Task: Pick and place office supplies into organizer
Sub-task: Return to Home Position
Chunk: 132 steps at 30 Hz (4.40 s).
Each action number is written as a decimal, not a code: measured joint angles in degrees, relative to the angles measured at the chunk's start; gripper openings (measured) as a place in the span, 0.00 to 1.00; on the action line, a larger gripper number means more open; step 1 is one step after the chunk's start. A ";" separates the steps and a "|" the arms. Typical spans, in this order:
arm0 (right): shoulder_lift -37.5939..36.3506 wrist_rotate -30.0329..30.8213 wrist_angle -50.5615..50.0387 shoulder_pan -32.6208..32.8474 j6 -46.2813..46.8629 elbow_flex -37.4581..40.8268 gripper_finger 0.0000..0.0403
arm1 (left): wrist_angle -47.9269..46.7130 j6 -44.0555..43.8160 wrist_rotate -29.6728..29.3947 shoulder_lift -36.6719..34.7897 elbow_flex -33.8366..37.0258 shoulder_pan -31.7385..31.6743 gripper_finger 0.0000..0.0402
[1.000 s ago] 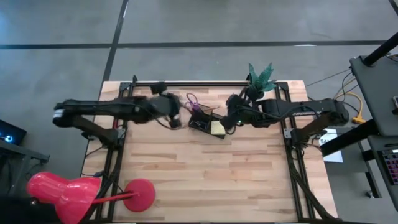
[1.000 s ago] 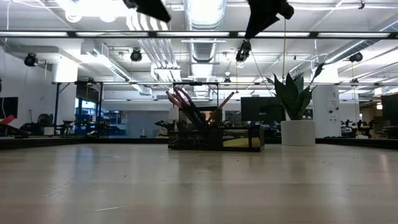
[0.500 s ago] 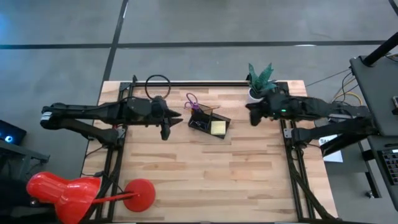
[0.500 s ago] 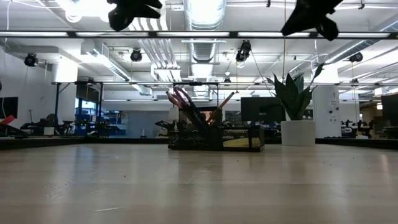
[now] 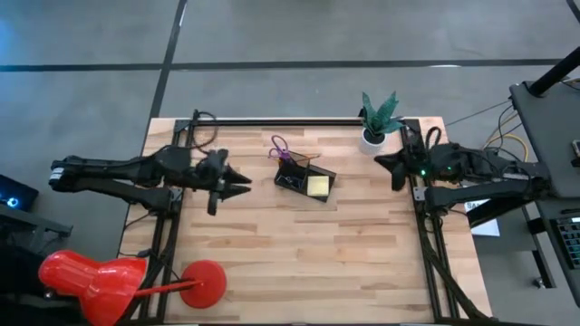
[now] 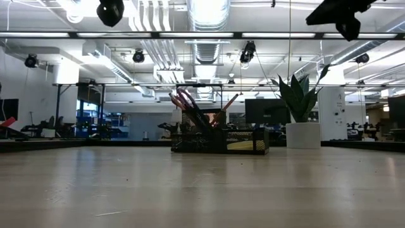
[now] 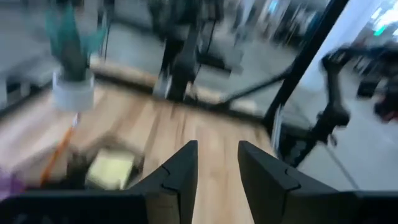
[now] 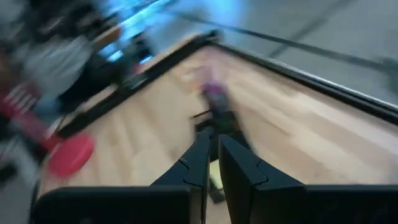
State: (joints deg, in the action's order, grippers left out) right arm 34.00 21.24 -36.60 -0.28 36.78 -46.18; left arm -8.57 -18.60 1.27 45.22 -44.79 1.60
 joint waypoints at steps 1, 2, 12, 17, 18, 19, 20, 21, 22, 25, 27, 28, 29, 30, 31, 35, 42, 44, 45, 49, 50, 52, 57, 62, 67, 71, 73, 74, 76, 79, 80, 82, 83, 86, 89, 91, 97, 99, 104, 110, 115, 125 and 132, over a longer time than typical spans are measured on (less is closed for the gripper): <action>-0.93 -2.20 1.54 0.56 -3.24 0.80 0.07 | 2.71 0.68 0.00 -1.59 1.47 -0.04 0.25; -1.88 -3.88 2.68 0.82 -5.39 1.75 0.07 | 4.66 1.47 -0.03 -3.31 3.02 -0.04 0.25; -23.79 -18.70 30.02 0.75 -17.72 19.43 0.07 | 25.94 7.42 2.15 -16.84 19.74 -0.10 0.25; -34.02 -18.75 32.12 0.75 -15.95 27.20 0.07 | 32.15 7.03 7.66 -21.81 26.43 -0.10 0.25; -33.98 -19.04 32.99 0.77 -16.08 27.47 0.07 | 32.15 6.48 8.30 -23.01 27.44 -0.10 0.25; -33.64 -19.53 32.51 0.77 -16.20 27.64 0.07 | 32.08 5.71 8.52 -24.35 28.48 -0.10 0.25; -32.97 -19.40 32.01 0.77 -16.55 27.70 0.07 | 32.04 5.43 8.55 -25.29 29.52 -0.10 0.25; -31.72 -18.65 32.19 0.77 -17.14 27.49 0.07 | 32.14 5.39 8.51 -26.11 30.58 -0.10 0.25; -30.97 -17.91 31.76 0.77 -17.35 27.37 0.07 | 32.11 5.38 8.51 -27.43 31.73 -0.15 0.25; -30.83 -17.03 31.28 0.75 -17.19 28.82 0.07 | 32.57 4.33 7.80 -31.71 35.04 -0.13 0.25; -32.51 -17.38 31.95 0.76 -15.96 30.28 0.07 | 32.35 3.99 6.69 -35.33 37.96 -0.17 0.25; -33.64 -17.42 31.84 0.77 -15.18 31.47 0.07 | 31.90 3.91 6.26 -37.30 39.65 -0.25 0.25; -33.99 -17.59 32.63 0.77 -14.15 32.77 0.07 | 31.82 3.66 5.24 -39.15 41.37 -0.26 0.25; -33.99 -17.85 33.93 0.77 -13.59 34.08 0.07 | 32.02 2.47 3.77 -41.17 43.06 -0.32 0.25; -33.92 -17.90 34.72 0.77 -13.43 35.13 0.07 | 30.97 0.59 2.21 -43.35 44.27 -0.46 0.25; -33.95 -16.93 38.07 0.76 -11.53 38.31 0.07 | 25.28 -2.75 -1.97 -42.72 44.05 -0.70 0.25; -34.02 -16.75 40.85 0.66 -9.17 44.72 0.07 | 23.76 -9.11 -7.74 -40.74 44.32 -1.59 0.25; -33.86 -17.43 40.94 0.61 -8.60 45.70 0.07 | 24.08 -9.62 -7.72 -40.61 44.32 -1.59 0.25; -33.90 -18.17 40.87 0.61 -8.82 45.69 0.07 | 24.19 -9.60 -7.55 -40.51 44.34 -1.59 0.25; -33.97 -21.54 40.01 0.66 -11.66 45.67 0.07 | 24.21 -9.56 -7.40 -39.95 44.34 -1.59 0.25; -34.02 -21.74 39.35 0.66 -11.44 45.65 0.07 | 24.15 -9.57 -7.40 -39.82 44.34 -1.59 0.25; -33.76 -21.36 37.00 0.64 -9.34 45.66 0.07 | 24.11 -9.56 -7.40 -39.81 44.34 -1.59 0.25; -32.28 -21.27 37.21 0.65 -8.27 45.58 0.07 | 24.22 -9.56 -7.35 -39.49 44.38 -1.59 0.25; -31.58 -21.25 37.00 0.66 -8.25 45.60 0.07 | 24.22 -9.54 -7.35 -38.97 44.40 -1.59 0.25; -33.27 -21.09 36.83 1.19 -8.25 45.60 0.07 | 24.24 -9.54 -7.35 -39.13 44.43 -1.59 0.25; -34.01 -21.10 38.47 2.19 -8.24 45.66 0.07 | 24.17 -9.53 -7.35 -38.87 44.43 -1.59 0.25; -34.02 -21.16 38.61 2.30 -8.26 45.65 0.07 | 24.62 -9.51 -7.35 -38.52 44.45 -1.55 0.25; -34.02 -21.12 38.54 2.30 -8.26 45.65 0.07 | 24.34 -9.51 -7.36 -38.46 44.45 -1.55 0.25; -34.02 -21.10 38.49 2.30 -8.27 45.65 0.07 | 24.29 -9.51 -7.37 -38.44 44.45 -1.55 0.25; -34.02 -21.10 38.49 2.30 -8.27 45.65 0.07 | 24.16 -9.51 -7.37 -38.13 44.45 -1.55 0.25; -34.02 -21.10 38.49 2.26 -8.26 45.65 0.07 | 24.20 -9.51 -7.35 -38.13 44.45 -1.55 0.25; -34.02 -21.10 38.56 2.25 -8.27 45.65 0.07 | 24.53 -9.51 -7.35 -37.87 44.47 -1.57 0.25; -34.01 -21.10 38.57 2.25 -8.27 45.65 0.07 | 24.38 -9.51 -7.35 -37.76 44.47 -1.57 0.25; -33.62 -21.12 38.55 2.25 -8.27 45.65 0.07 | 24.42 -9.51 -7.35 -37.59 44.49 -1.57 0.25; -33.43 -21.12 38.51 2.25 -8.27 45.65 0.07 | 24.16 -9.51 -7.35 -37.37 44.49 -1.59 0.25; -33.46 -21.12 38.54 2.25 -8.27 45.65 0.07 | 24.32 -9.51 -7.35 -37.37 44.49 -1.59 0.25; -33.47 -21.12 38.55 2.25 -8.27 45.65 0.07 | 24.37 -9.51 -7.35 -37.37 44.51 -1.59 0.25; -33.45 -21.12 38.55 2.25 -8.26 45.65 0.07 | 24.37 -9.51 -7.35 -37.37 44.51 -1.59 0.25; -33.45 -21.12 38.55 2.25 -8.27 45.65 0.07 | 24.32 -9.51 -7.35 -37.41 44.51 -1.59 0.25; -33.45 -21.14 38.55 2.25 -8.27 45.65 0.07 | 24.24 -9.51 -7.35 -37.47 44.51 -1.59 0.25; -33.45 -21.14 38.55 2.25 -8.27 45.62 0.07 | 24.26 -9.51 -7.35 -37.37 44.51 -1.59 0.25; -33.43 -21.14 38.55 2.25 -8.27 45.60 0.07 | 24.41 -9.51 -7.35 -37.39 44.51 -1.59 0.25; -33.43 -21.14 38.55 2.25 -8.27 45.60 0.07 | 24.27 -9.50 -7.35 -37.39 44.51 -1.59 0.25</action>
State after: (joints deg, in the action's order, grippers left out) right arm 0.58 0.10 1.96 1.98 28.51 -0.58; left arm 15.69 -28.11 -6.09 7.84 -0.27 0.01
